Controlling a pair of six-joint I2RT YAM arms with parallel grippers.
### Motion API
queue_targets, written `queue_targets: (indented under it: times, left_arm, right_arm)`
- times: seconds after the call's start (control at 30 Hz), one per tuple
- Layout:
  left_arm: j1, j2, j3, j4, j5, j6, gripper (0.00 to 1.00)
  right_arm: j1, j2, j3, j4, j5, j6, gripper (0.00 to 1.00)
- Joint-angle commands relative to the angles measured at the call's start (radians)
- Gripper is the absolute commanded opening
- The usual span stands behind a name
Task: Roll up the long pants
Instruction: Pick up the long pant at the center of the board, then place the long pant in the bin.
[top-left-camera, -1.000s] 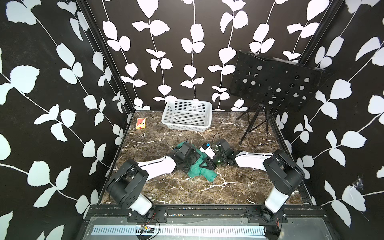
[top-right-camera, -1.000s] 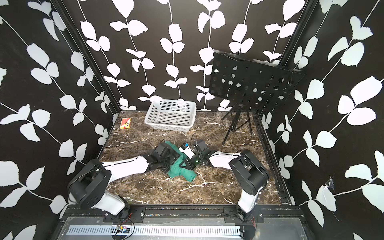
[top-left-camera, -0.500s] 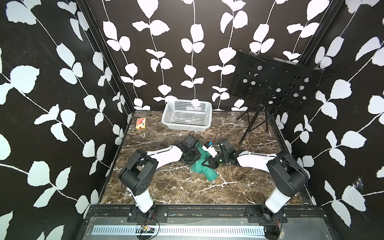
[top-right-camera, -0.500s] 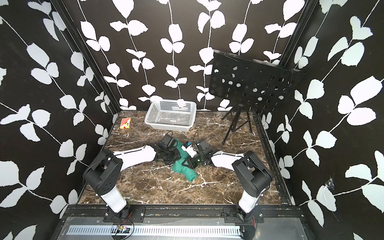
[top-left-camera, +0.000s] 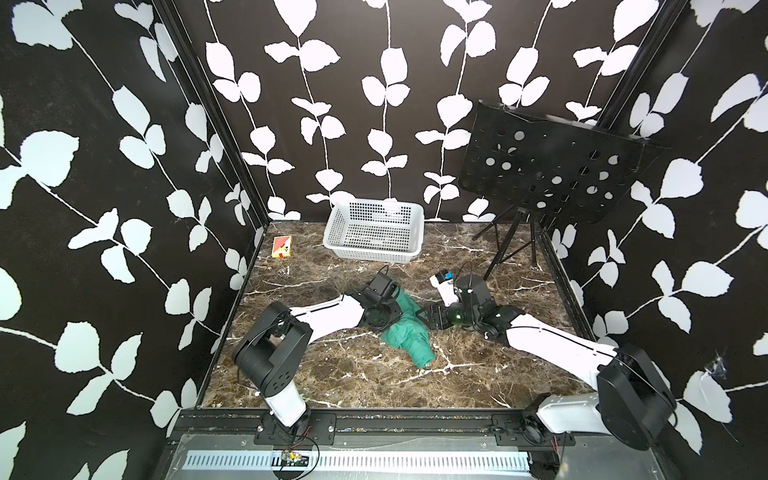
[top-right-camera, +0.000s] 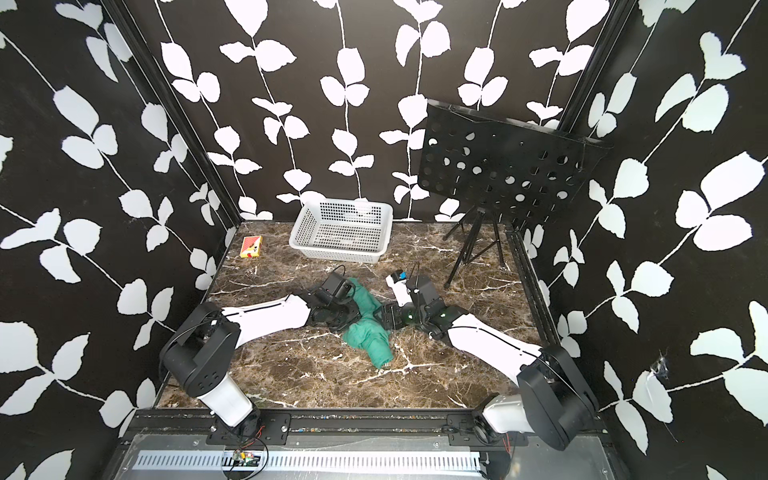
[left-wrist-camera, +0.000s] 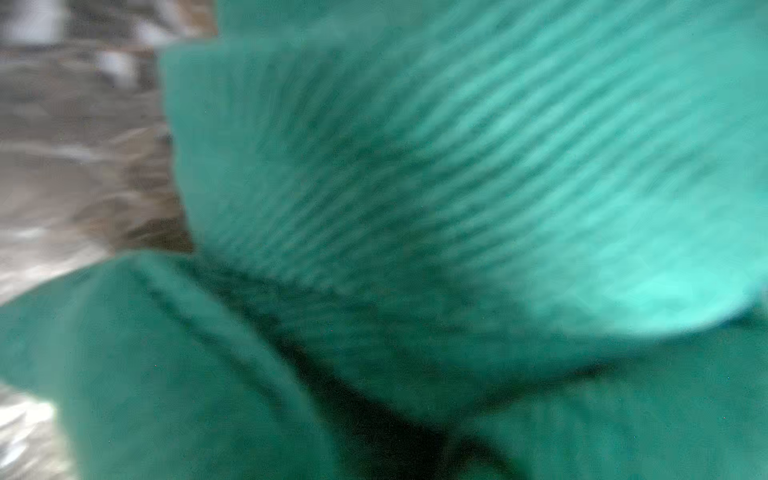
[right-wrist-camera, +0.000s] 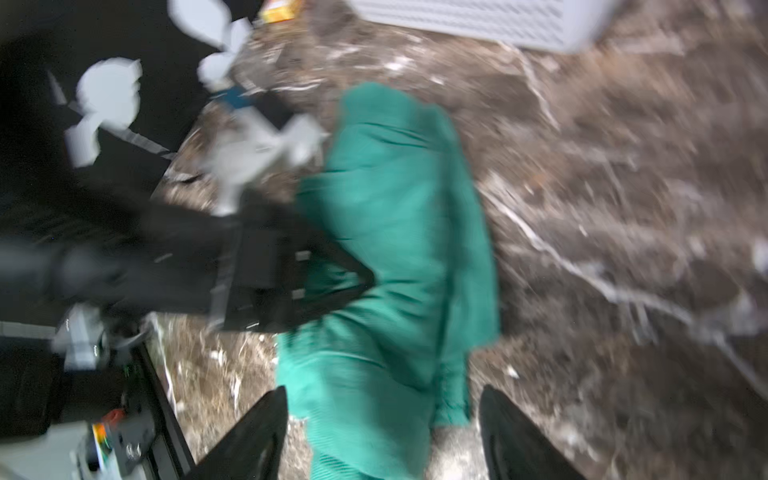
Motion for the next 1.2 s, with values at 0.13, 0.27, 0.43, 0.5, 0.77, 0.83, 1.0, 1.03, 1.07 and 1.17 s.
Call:
queue_targets:
  times: [0.13, 0.27, 0.43, 0.5, 0.77, 0.83, 1.0, 1.03, 1.07, 1.17]
  left_arm:
    - [-0.046, -0.149, -0.070, -0.150, -0.173, -0.098, 0.00]
    - [-0.047, -0.229, -0.097, -0.125, -0.206, -0.127, 0.00]
    - [-0.046, -0.325, -0.099, -0.098, -0.241, -0.158, 0.00]
    - [-0.045, -0.353, -0.092, -0.086, -0.251, -0.170, 0.00]
    - [-0.044, -0.426, -0.026, -0.107, -0.265, -0.223, 0.00]
    - [-0.044, -0.451, 0.012, -0.129, -0.282, -0.232, 0.00]
    - [0.001, -0.452, 0.172, -0.195, -0.311, -0.239, 0.00]
    - [0.004, -0.442, 0.216, -0.204, -0.315, -0.238, 0.00]
    - [0.026, -0.429, 0.257, -0.214, -0.321, -0.234, 0.00]
    - [0.057, -0.364, 0.412, -0.245, -0.346, -0.215, 0.00]
  right_arm:
    - [-0.005, 0.162, 0.106, -0.131, 0.029, 0.224, 0.69]
    - [-0.008, 0.142, 0.113, -0.144, 0.086, 0.230, 0.70]
    - [-0.051, 0.075, 0.099, -0.196, 0.116, 0.200, 0.70]
    - [-0.076, 0.046, 0.082, -0.211, 0.123, 0.193, 0.70]
    - [-0.162, -0.043, 0.045, -0.276, 0.119, 0.148, 0.71]
    - [-0.180, -0.065, 0.037, -0.295, 0.118, 0.138, 0.72]
    - [-0.223, -0.107, 0.009, -0.321, 0.112, 0.117, 0.72]
    - [-0.228, -0.113, 0.004, -0.327, 0.109, 0.114, 0.72]
    - [-0.233, -0.119, 0.002, -0.329, 0.107, 0.112, 0.72]
    - [-0.246, -0.139, -0.003, -0.341, 0.105, 0.107, 0.73]
